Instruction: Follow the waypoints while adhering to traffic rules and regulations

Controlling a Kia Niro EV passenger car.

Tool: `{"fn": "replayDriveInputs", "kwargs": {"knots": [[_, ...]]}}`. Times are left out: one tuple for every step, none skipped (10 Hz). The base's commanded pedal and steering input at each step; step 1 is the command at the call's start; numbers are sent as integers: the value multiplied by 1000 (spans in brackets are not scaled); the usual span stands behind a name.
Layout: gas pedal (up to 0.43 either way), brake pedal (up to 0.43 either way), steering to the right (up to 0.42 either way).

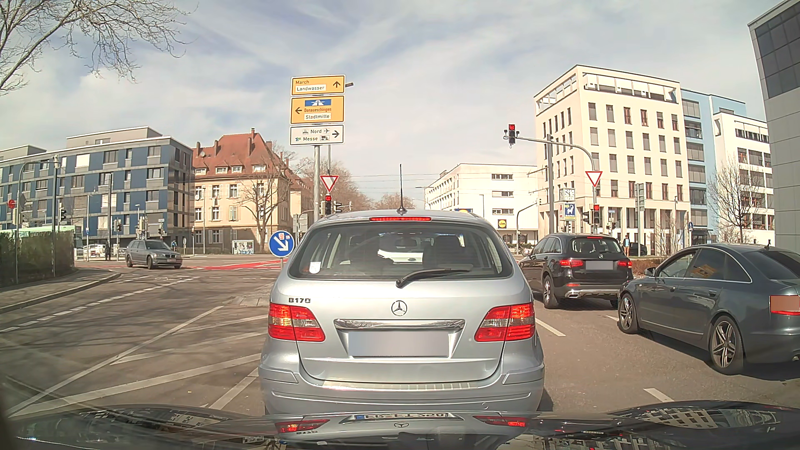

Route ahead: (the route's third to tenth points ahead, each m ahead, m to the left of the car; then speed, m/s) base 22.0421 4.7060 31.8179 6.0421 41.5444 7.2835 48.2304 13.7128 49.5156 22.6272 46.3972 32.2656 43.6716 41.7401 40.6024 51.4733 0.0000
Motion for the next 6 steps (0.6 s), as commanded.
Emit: {"fn": "replayDriveInputs", "kwargs": {"knots": [[0,305,6],[0,305,6],[0,311,6],[0,311,6],[0,305,6],[0,311,6]]}}
